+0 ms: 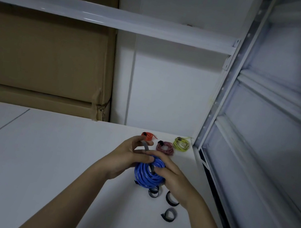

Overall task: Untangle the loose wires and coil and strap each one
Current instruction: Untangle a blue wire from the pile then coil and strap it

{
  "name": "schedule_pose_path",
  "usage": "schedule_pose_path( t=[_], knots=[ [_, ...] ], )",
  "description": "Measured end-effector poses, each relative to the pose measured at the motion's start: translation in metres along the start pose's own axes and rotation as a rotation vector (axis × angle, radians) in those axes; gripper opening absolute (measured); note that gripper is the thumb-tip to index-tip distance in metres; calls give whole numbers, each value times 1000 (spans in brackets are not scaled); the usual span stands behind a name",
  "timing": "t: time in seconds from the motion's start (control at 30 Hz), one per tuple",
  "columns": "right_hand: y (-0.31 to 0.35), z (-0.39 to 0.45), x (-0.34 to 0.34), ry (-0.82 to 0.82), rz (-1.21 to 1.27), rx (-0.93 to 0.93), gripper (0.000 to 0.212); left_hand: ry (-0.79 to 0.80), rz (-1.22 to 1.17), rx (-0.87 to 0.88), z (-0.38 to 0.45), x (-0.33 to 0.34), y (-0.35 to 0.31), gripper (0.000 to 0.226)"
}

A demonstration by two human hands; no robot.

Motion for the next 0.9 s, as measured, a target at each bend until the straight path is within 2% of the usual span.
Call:
schedule_pose_path(
  t=[0.1, 0.17, 0.4, 0.6, 0.77, 0.9],
  knots=[
    [5, 1, -1, 24, -27, -7, 53, 5, -5, -1, 2, -1, -2, 44],
    [5, 2, -1, 18, -49, -18, 55, 10, -6, -2, 4, -1, -3, 43],
    [-2, 6, -2, -23, -2, -9, 51, 17, -27, -12, 7, -2, -2, 43],
    [-5, 9, -4, -119, -138, -56, 40, 35, -69, -38, 9, -3, -2, 39],
    [-6, 6, -5, -67, -176, -55, 36, 23, -20, -66, 10, -7, 1, 40],
    [-6, 6, -6, -88, -181, -66, 32, 5, 21, -78, 9, -6, 2, 37]
  ],
)
Point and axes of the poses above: each hand's wrist, its own z-axis towards the middle knuckle, its own x-axis out of the palm, y = z × x, the point moved 3 cm from there along z, towards the middle knuckle, and after that the axes turned 4 degrees about -z, right-handed, at the moved point
